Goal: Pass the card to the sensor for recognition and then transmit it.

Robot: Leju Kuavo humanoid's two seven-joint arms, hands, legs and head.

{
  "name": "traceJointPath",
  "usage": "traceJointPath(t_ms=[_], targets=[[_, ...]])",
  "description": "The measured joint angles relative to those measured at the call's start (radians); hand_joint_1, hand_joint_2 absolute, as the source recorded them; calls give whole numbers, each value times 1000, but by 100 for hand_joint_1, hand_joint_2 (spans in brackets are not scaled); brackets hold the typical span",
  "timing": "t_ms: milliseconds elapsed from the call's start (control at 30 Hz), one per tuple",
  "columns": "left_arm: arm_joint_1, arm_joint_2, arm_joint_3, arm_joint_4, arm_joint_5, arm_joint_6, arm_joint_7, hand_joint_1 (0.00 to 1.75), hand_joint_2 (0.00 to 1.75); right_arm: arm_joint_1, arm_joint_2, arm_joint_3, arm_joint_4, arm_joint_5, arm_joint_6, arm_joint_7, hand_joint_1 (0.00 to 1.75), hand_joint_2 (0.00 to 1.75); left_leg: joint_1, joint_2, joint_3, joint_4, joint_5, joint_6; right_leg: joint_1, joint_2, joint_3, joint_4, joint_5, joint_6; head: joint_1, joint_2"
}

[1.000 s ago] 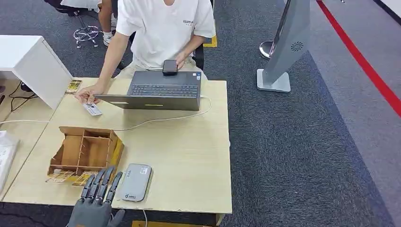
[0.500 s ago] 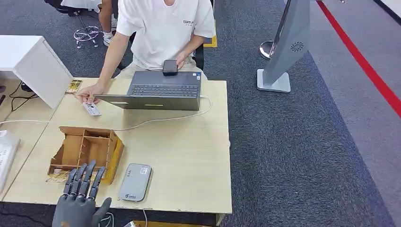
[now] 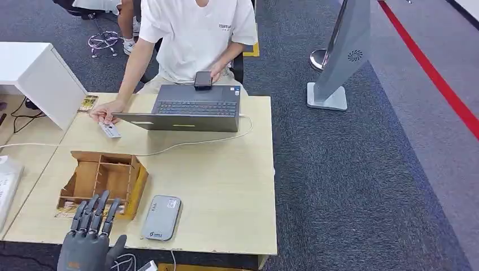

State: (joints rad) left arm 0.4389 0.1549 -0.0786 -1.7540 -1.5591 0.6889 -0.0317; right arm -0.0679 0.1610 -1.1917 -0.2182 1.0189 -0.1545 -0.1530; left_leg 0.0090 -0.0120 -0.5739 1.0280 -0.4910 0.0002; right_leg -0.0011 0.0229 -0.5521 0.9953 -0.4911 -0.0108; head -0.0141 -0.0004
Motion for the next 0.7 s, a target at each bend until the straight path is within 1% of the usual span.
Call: traceJointPath(t_ms=[300,467,633,700], targets=[[0,-5,5,2,2,0,-3,0,175,0,0,0,0,0,0,0,0,175,0,0,0,0,0,0,0,0,0,0,0,0,0,0],[-5,-5,6,2,2,0,-40,0,175,0,-2,1,0,5,0,0,0,175,0,0,0,0,0,0,0,0,0,0,0,0,0,0],[-20,-5,21,19,8,0,-56,0,175,0,-5,2,0,12,3,-1,0,175,0,0,0,0,0,0,0,0,0,0,0,0,0,0],[-29,-6,49,36,24,0,-97,0,175,0,-6,2,0,17,3,-3,0,175,0,0,0,0,0,0,0,0,0,0,0,0,0,0]])
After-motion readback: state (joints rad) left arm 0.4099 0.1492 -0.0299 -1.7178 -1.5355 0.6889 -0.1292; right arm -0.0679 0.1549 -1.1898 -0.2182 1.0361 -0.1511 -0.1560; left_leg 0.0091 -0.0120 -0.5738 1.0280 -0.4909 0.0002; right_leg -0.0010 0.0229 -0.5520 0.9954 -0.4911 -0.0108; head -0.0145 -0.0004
